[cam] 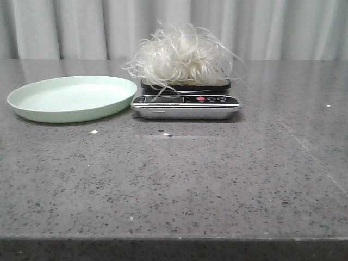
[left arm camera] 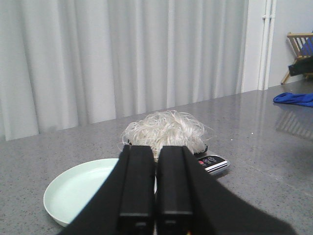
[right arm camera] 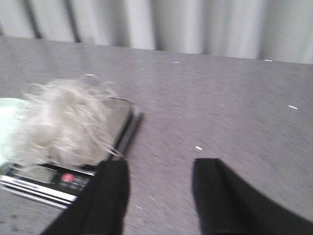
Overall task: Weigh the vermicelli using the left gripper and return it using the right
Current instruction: 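Grasp the vermicelli on the scale with the right gripper and lift, then carry the vermicelli with the right gripper onto the green plate and release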
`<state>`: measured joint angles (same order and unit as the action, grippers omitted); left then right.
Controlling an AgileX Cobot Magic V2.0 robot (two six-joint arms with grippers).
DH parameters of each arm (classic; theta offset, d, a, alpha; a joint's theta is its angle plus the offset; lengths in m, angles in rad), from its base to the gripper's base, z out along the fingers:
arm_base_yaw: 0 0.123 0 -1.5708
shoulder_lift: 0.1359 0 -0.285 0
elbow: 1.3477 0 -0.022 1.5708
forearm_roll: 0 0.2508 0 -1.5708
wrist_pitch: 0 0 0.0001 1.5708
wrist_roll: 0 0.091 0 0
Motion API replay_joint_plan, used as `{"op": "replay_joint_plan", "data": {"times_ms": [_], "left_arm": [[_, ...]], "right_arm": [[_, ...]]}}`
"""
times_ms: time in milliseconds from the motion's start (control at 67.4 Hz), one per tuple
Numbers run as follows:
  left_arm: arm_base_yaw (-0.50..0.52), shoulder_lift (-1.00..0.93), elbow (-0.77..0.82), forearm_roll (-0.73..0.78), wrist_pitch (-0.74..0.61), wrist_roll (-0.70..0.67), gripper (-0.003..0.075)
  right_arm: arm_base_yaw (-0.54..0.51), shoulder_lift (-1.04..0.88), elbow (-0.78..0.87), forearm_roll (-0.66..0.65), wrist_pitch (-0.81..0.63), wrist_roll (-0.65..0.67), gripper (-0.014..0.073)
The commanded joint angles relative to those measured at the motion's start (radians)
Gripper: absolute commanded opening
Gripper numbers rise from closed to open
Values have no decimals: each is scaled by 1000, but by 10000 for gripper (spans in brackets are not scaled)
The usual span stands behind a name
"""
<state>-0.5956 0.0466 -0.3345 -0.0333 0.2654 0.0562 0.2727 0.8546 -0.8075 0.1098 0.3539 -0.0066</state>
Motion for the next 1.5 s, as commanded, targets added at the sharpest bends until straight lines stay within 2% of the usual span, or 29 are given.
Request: {"op": "replay_joint_plan", "data": {"times_ms": [0,193,475,608,742,801,861,920,935,950,1009,1083,1291,1484], "left_arm": [[-1,12,-27,-2,-84,-3,127],[-1,12,-27,-2,-84,-3,127],[-1,12,-27,-2,-84,-3,127],[-1,12,-27,-2,-84,-3,127],[-1,12,-27,-2,-84,-3,127],[-1,12,-27,-2,-84,-3,127],[-1,12,-27,-2,-84,-3,127],[-1,12,-27,-2,-84,-3,127],[-1,12,-27,-2,-84,-3,127],[-1,12,-27,-2,-84,-3,127],[-1,12,-27,-2,-84,-3,127],[-1,12,-27,-2,-84,-3,127],[-1,12,-27,-2,-84,-3,127],[-1,12,-27,-2,-84,-3,127]], "right_arm": [[73,139,-220,-9,62,-12,560],[164,450,-588,-1,281,-10,560],[166,896,-1143,45,703,7,560],[166,1080,-1351,45,887,7,554],[169,1179,-1431,45,981,36,554],[172,1200,-1436,49,989,36,546],[179,1205,-1436,66,989,36,487],[189,1208,-1436,86,989,33,372],[194,1208,-1436,86,989,32,306],[194,1208,-1436,86,989,32,306],[200,1208,-1436,87,989,31,122],[204,1206,-1445,103,989,31,160],[269,1197,-1585,230,979,27,140],[375,1206,-1642,216,858,12,140]]}}
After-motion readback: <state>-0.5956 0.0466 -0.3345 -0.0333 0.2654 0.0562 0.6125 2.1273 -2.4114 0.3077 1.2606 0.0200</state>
